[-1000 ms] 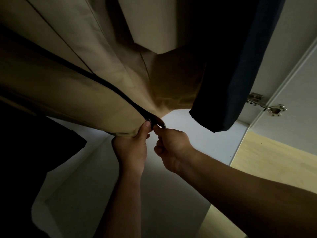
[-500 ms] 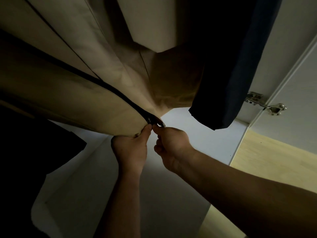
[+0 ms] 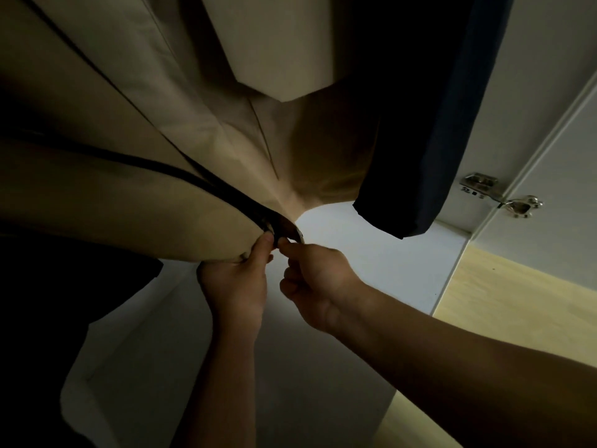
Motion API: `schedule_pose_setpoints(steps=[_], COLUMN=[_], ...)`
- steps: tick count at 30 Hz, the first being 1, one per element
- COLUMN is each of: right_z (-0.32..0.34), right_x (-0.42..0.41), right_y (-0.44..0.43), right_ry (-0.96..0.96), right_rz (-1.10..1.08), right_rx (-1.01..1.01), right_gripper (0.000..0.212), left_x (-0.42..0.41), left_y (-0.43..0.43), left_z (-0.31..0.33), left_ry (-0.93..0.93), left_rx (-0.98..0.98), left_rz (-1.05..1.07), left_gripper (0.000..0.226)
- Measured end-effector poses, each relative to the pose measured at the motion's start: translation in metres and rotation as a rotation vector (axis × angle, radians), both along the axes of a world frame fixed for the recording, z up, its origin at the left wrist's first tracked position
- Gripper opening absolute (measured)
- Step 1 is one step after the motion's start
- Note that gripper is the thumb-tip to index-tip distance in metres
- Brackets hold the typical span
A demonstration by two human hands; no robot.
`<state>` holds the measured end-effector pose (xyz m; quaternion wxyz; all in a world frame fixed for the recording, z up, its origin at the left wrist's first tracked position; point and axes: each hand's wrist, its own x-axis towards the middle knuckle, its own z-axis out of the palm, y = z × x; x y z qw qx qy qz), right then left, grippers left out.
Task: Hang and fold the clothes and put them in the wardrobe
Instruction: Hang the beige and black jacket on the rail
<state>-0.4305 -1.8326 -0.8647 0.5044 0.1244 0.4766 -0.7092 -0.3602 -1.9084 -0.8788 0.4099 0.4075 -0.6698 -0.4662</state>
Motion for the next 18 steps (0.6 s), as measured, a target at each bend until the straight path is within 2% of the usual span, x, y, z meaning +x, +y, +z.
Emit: schedule_pose_setpoints(steps=[3,7,8,13,16,18], right_z=[0.010,0.029,0.033,0.046,0.047,0.047], right_x=[0.006,0.007,0.006,0.005,0.004,0.003], right_y=[0.008,0.017,0.019,0.022,0.024,0.024], right_ry=[-0.099,-0.252,-0.263,-0.162,-0.114,-0.076], right_rz=[0.074,0.179,0.194,0.195,0.144,0.114], right_rx=[-0.099,-0.231,-0.258,-0.326,-0.322,-0.311], right_gripper=[0.005,0.012,0.011,0.010,0.012,0.013], left_x=[0.019,0.036,0.036,0.030,0.027,0.024], left_y=[0.001,0.005,0.005,0.008,0.011,0.014], left_z=[0.008,0.029,0.034,0.050,0.051,0.053], left_ry=[0.005,0.117,0.152,0.164,0.125,0.137], left_rx=[0.041,0.123,0.126,0.111,0.084,0.056], left_rz=[-0.010,0.007,0.013,0.040,0.014,0.000], left_gripper=[0.016,0.042,0.042,0.041,0.026,0.024])
